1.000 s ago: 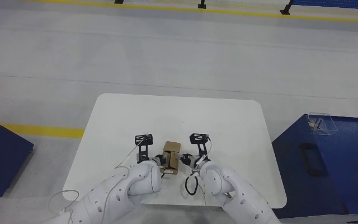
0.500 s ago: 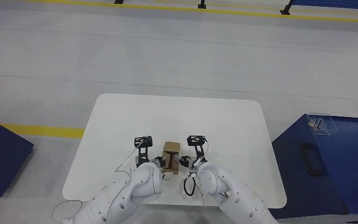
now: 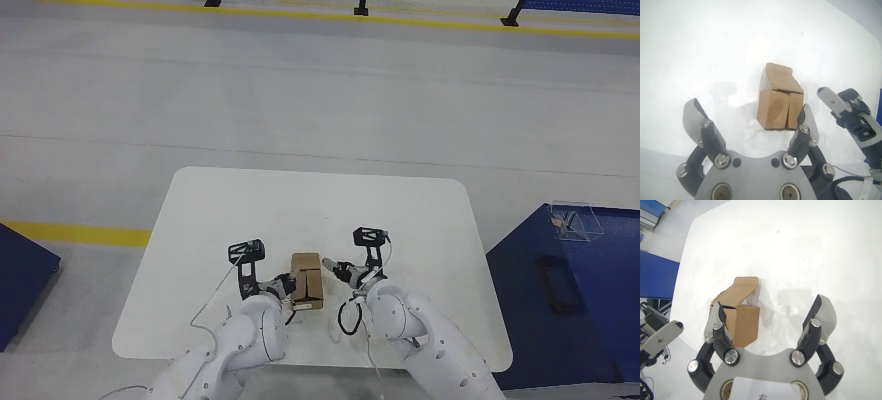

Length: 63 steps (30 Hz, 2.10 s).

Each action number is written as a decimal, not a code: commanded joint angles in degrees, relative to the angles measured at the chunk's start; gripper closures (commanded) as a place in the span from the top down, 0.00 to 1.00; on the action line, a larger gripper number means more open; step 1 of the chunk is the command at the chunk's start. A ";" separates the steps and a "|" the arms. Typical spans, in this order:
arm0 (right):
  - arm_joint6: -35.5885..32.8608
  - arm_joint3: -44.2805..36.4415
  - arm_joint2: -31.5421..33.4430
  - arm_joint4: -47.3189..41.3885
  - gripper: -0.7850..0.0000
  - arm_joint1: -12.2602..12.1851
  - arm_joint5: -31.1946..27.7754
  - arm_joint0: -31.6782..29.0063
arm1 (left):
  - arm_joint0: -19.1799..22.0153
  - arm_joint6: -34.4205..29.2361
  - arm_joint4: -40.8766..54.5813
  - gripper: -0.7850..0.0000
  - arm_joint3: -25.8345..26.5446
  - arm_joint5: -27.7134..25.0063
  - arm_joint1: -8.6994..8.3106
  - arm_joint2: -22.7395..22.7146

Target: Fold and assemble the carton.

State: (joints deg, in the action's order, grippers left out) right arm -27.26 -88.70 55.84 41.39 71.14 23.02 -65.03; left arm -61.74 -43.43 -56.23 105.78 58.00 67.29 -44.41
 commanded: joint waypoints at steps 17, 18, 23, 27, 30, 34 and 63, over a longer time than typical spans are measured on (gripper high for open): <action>-4.39 7.20 -2.56 3.81 1.00 1.73 2.27 4.03 | -4.32 -6.76 -11.48 1.00 -6.14 -3.90 3.67 3.81; -4.06 7.08 -2.24 3.43 1.00 1.79 2.24 3.98 | -4.15 -6.38 -11.73 1.00 -6.38 -3.52 4.05 4.16; -2.66 6.34 0.25 2.13 1.00 1.77 2.08 3.47 | -2.25 -6.52 -10.65 1.00 -8.16 -3.66 6.11 5.88; -1.15 4.87 3.59 0.72 1.00 1.53 2.56 2.66 | 0.20 -6.11 -10.03 1.00 -10.95 -3.26 8.21 8.21; -0.85 3.06 6.35 -0.43 1.00 1.19 2.30 1.38 | 2.17 -5.75 -9.54 1.00 -13.70 -2.90 9.92 10.05; -0.70 1.43 9.23 -2.41 1.00 0.91 1.95 -0.42 | 4.09 -4.68 -9.63 1.00 -16.71 -1.83 11.82 11.49; 2.90 2.26 11.61 -8.54 1.00 1.64 1.01 -1.63 | -16.12 24.65 20.75 1.00 2.17 -15.57 12.16 -11.91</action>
State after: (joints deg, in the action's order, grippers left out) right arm -24.37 -86.44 67.44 32.85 72.78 24.03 -66.66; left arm -77.93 -17.67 -34.45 107.93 42.26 79.48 -56.42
